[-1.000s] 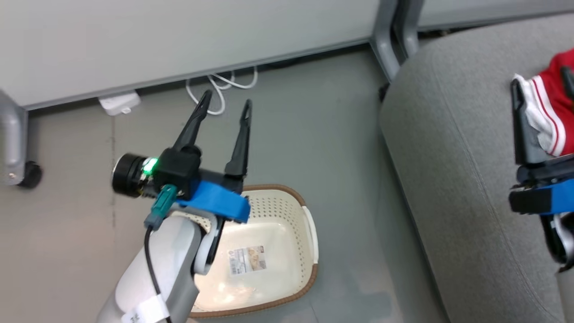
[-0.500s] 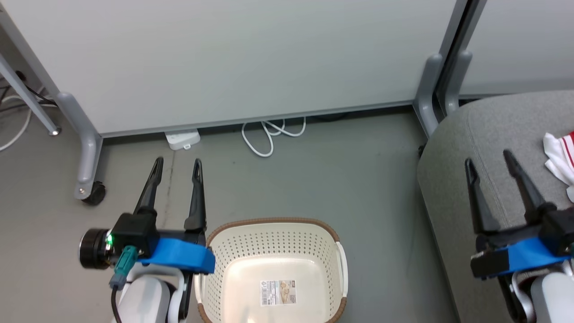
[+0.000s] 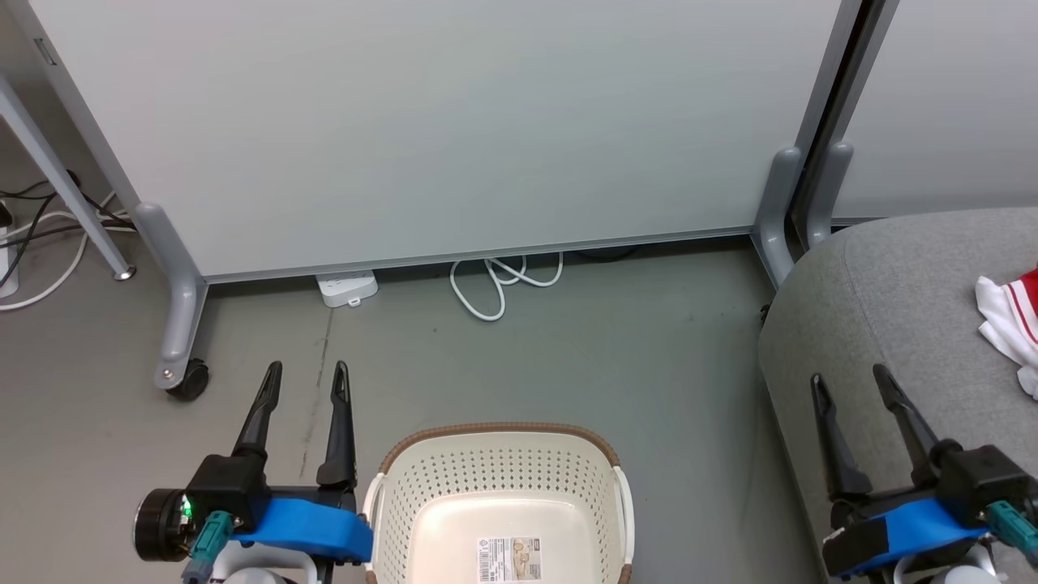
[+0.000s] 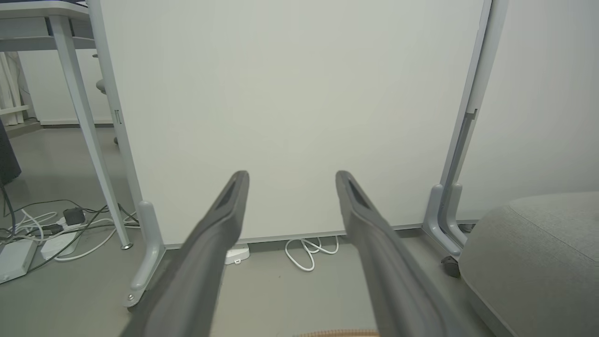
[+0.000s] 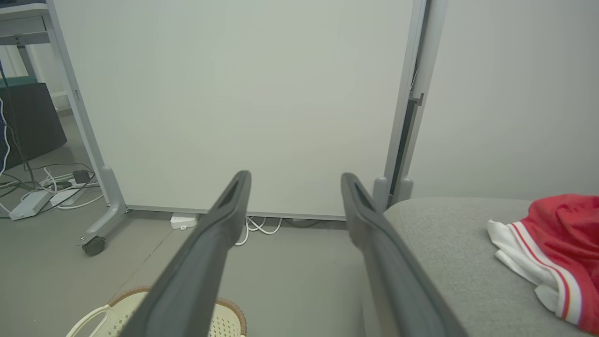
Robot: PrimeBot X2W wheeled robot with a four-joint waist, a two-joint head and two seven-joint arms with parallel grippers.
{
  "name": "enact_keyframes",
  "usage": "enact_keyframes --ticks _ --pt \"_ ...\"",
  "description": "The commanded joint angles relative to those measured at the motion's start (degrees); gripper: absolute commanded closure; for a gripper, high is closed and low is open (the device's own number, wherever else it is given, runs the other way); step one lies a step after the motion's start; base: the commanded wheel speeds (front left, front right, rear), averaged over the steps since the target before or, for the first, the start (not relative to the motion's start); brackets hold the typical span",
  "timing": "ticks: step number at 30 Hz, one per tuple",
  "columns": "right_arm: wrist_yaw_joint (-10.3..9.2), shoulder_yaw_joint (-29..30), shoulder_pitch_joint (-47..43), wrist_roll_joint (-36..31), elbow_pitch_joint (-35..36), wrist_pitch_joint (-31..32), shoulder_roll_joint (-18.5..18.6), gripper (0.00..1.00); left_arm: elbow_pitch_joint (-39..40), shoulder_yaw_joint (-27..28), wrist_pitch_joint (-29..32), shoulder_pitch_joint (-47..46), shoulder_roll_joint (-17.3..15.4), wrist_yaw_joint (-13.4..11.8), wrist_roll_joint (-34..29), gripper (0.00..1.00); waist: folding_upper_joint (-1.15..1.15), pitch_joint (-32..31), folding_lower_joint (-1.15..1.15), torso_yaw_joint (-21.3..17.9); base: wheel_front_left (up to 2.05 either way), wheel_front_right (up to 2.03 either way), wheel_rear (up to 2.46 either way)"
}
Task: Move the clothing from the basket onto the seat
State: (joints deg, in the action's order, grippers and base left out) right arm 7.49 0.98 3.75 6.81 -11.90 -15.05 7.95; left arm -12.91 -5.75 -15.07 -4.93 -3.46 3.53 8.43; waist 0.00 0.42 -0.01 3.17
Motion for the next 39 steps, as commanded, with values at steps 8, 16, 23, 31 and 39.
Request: enact_keyframes --ticks 8,16,23,31,39 --pt "0.01 -0.1 -2.4 0.7 -1.8 -0.2 -1.4 0.00 -0.9 1.1 -0.1 1.5 0.5 1.2 -1.0 0.00 0.00 -0.9 0.01 0.2 0.00 0.00 0.00" --pt "0.01 0.4 -3.0 0.5 -1.8 -0.2 -1.9 0.00 -1.3 1.2 -0.1 2.1 0.6 1.4 -0.7 0.00 0.00 -1.3 0.01 0.2 0.00 0.00 0.00" --pt "0.01 0.4 -2.7 0.6 -1.9 -0.2 -1.8 0.00 -1.8 0.6 -0.1 1.8 0.6 0.9 -0.4 0.00 0.00 -1.4 0.01 0.4 0.00 0.00 0.00" --pt "0.00 0.7 -2.6 3.8 -4.6 1.6 -2.4 1.00 -4.3 1.5 1.4 3.1 0.5 1.1 3.1 1.00 0.00 -1.4 0.01 0.3 0.00 0.00 0.00" --pt "0.00 1.2 -2.1 12.9 -4.2 3.7 -2.7 1.00 -3.8 2.7 3.6 2.5 0.5 1.5 12.1 1.00 0.00 -1.3 0.01 0.1 0.00 0.00 0.00"
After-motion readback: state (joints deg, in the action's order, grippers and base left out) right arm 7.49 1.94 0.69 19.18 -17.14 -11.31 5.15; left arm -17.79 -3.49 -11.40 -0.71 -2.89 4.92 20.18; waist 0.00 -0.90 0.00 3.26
